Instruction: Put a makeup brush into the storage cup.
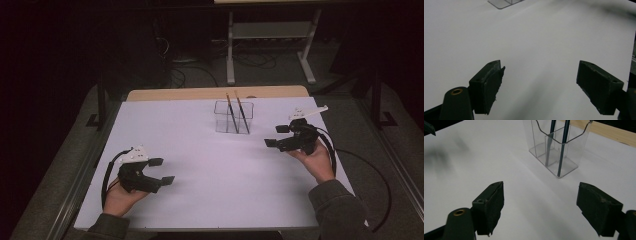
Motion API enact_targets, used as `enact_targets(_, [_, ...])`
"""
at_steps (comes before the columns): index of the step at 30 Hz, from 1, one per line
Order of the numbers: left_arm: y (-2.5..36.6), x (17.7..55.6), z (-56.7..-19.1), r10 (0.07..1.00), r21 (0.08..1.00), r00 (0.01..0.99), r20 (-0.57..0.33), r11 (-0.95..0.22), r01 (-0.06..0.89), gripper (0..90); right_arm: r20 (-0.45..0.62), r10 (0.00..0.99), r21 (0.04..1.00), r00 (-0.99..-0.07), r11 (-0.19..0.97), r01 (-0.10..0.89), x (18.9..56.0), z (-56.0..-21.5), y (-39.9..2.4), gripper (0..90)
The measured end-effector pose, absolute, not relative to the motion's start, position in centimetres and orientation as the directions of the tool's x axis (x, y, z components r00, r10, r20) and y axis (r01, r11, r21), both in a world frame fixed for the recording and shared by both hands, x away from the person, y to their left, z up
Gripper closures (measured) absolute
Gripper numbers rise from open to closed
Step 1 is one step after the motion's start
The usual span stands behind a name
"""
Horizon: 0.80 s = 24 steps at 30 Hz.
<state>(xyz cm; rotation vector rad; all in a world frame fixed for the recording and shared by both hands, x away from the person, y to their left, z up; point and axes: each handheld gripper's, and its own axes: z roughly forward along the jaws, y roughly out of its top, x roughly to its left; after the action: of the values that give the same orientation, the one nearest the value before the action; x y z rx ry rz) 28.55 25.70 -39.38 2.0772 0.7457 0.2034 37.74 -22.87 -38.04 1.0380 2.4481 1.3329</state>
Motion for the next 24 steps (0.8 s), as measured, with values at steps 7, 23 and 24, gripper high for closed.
enact_targets(7, [25.7,28.6,-39.4,0.576,0.796,0.808,-0.126,-0.428,0.429,19.8,0.174,0.645,0.789,-0.744,0.361,0.497,37.3,-38.2,-23.1,20.1])
enact_targets(23, [25.9,28.6,-39.4,0.584,0.791,0.802,-0.129,-0.426,0.438,19.7,0.177,0.651,0.799,-0.738,0.343,0.494,36.0,-38.5,-23.8,18.5])
enact_targets(24, [25.8,28.6,-39.4,0.584,0.792,0.802,-0.130,-0.426,0.438,19.7,0.179,0.650,0.797,-0.739,0.345,0.496,35.9,-38.5,-23.8,18.5])
